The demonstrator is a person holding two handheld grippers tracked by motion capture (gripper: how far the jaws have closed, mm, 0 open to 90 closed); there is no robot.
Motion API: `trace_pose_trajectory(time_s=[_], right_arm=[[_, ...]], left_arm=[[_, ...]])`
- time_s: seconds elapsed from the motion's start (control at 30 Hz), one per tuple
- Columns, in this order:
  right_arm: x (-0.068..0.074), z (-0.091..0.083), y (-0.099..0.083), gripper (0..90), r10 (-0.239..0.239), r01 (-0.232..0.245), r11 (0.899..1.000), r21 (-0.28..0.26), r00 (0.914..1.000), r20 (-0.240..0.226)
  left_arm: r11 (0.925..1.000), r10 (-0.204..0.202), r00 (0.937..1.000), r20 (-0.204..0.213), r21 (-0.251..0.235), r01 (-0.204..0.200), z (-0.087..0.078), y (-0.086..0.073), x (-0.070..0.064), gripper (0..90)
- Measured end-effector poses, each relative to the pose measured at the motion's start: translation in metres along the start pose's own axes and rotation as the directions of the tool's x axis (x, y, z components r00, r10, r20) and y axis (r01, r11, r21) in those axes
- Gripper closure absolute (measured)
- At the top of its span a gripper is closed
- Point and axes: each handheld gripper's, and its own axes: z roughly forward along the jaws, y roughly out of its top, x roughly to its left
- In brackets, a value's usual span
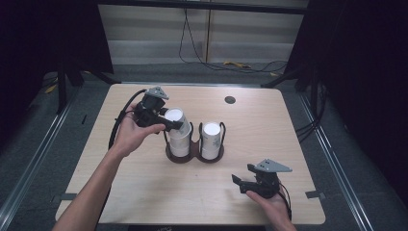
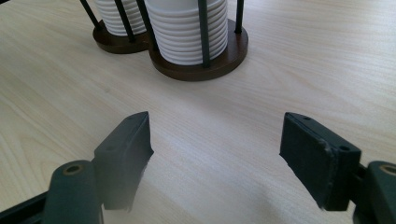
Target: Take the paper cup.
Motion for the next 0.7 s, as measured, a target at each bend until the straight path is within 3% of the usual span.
trace_pose_trajectory(time_s=[0.3,0.7], right_arm=[[0.0,-0.001,0.0,25.1,0.002,-0.002,1.0,-0.006,1.0,0.0],[0.0,0.001,0.0,25.3,0.007,-0.007,1.0,0.0,1.0,-0.005]], left_arm=[[0.9988,-0.001,1.0,-0.003,-0.049,0.001,-0.007,-0.006,-0.001,35.0],[0.985,-0.038,0.9992,0.012,-0.168,0.039,-0.013,-0.02,0.002,34.8]])
